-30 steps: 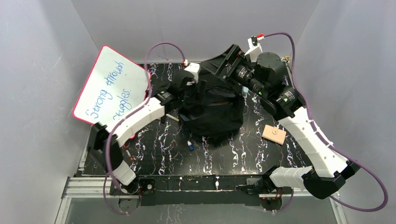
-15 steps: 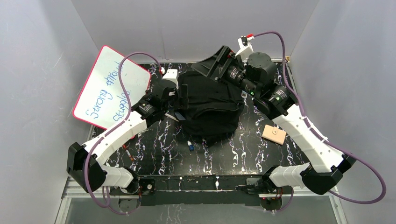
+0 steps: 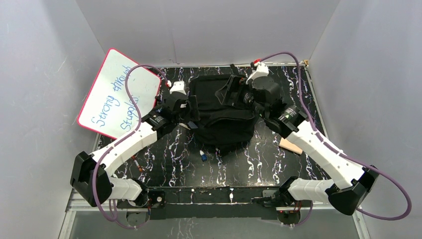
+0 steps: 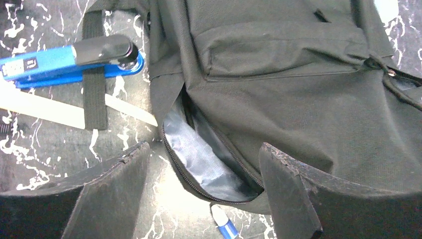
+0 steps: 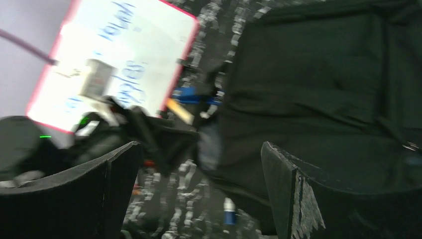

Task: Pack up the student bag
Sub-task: Adjust the student bag at the center of the board.

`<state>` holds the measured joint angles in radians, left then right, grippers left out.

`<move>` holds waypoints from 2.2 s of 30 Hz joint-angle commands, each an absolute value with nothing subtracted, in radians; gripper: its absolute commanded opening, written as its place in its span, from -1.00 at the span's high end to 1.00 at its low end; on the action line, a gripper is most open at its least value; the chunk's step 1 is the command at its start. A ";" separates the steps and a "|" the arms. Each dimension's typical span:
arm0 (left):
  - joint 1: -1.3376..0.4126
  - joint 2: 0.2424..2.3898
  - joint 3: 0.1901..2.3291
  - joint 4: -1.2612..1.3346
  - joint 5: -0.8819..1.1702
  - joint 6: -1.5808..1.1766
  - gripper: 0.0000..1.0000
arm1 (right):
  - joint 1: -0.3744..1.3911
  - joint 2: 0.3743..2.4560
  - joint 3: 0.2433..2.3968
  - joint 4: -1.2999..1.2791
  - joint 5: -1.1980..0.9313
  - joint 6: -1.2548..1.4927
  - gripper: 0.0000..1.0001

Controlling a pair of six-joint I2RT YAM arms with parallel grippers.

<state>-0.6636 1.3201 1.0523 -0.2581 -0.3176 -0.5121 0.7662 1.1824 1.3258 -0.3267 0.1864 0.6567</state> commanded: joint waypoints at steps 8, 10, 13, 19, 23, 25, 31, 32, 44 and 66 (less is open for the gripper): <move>-0.649 1.264 0.942 -0.230 -0.304 -0.564 -0.51 | 0.600 1.255 1.315 -0.561 0.317 0.459 -0.96; -0.649 1.265 0.920 -0.216 -0.273 -0.580 -0.49 | 0.519 1.276 1.300 -0.563 0.243 0.455 -0.96; -0.649 1.266 0.880 -0.184 -0.251 -0.606 -0.49 | 0.418 1.308 1.269 -0.539 0.161 0.439 -0.94; -0.649 1.295 0.865 -0.162 -0.248 -0.625 -0.49 | 0.308 1.402 1.225 -0.473 0.027 0.405 -0.86; -0.649 1.301 0.893 -0.189 -0.273 -0.608 -0.48 | 0.303 1.416 1.156 -0.405 -0.104 0.378 -0.66; -0.648 1.283 0.901 -0.189 -0.287 -0.593 -0.47 | 0.302 1.413 1.120 -0.408 -0.117 0.377 -0.58; -0.649 1.210 0.959 -0.184 -0.308 -0.533 -0.43 | 0.306 1.362 0.926 -0.382 -0.087 0.400 -0.59; -0.648 1.212 0.976 -0.180 -0.298 -0.511 -0.43 | 0.306 1.353 0.882 -0.373 -0.081 0.413 -0.60; -0.803 1.351 1.092 -0.087 -0.132 -0.337 -0.34 | 0.300 1.162 0.780 -0.362 0.098 0.500 -0.83; -1.084 1.181 0.772 0.039 0.042 0.494 -0.64 | 0.297 0.874 0.714 -0.362 0.098 0.546 -0.85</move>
